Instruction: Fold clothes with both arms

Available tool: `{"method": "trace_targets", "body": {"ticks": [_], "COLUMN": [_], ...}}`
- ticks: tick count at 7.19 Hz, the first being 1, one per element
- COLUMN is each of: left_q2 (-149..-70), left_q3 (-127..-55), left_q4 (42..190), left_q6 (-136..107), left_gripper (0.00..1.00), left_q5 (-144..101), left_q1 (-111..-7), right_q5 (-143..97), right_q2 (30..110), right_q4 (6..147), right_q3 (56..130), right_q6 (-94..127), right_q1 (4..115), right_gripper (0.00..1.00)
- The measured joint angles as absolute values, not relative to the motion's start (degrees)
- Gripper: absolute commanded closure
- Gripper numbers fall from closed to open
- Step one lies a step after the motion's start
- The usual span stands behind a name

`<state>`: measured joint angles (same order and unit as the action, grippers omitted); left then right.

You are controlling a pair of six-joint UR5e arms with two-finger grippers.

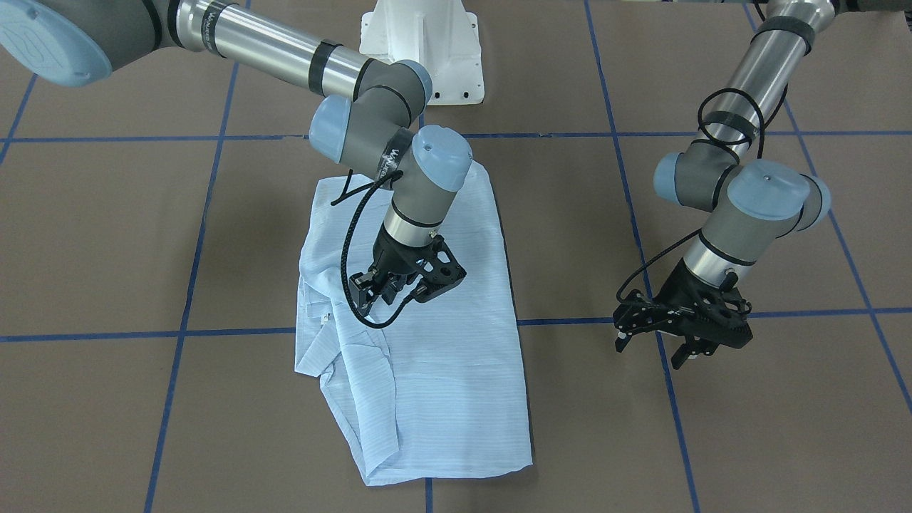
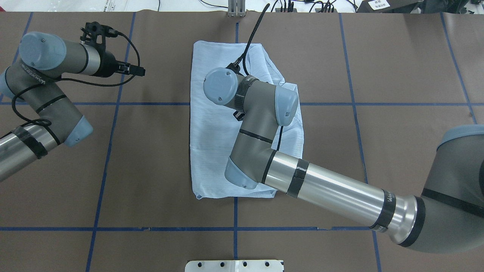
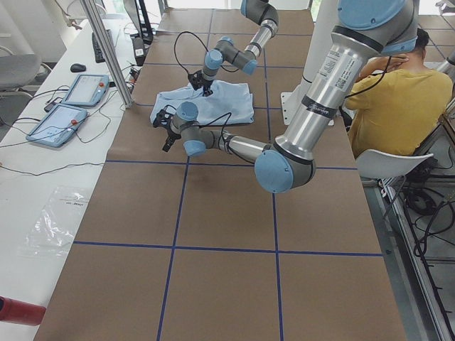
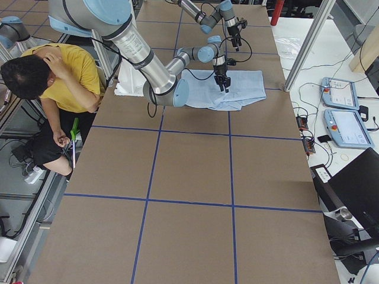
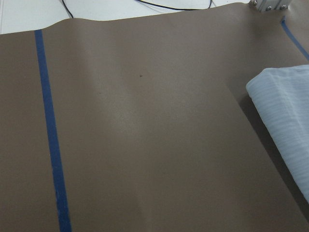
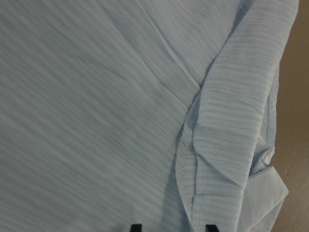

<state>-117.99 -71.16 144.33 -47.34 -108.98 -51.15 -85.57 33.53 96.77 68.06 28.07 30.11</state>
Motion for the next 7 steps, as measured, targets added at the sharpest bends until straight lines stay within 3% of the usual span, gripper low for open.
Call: {"method": "trace_targets", "body": {"ticks": [7], "left_q2": [-117.07], "left_q3": [-71.19], "left_q4": [145.72], "left_q6": [-47.46], "left_gripper": [0.00], "left_q5": [-108.97], "left_q1": [-51.23], "right_q5": [-86.05], "right_q2": [33.53], "right_q4": [92.07], "right_q3": [65.74], "right_q6": [22.64], "right_q1": [31.92], "right_gripper": [0.59]}}
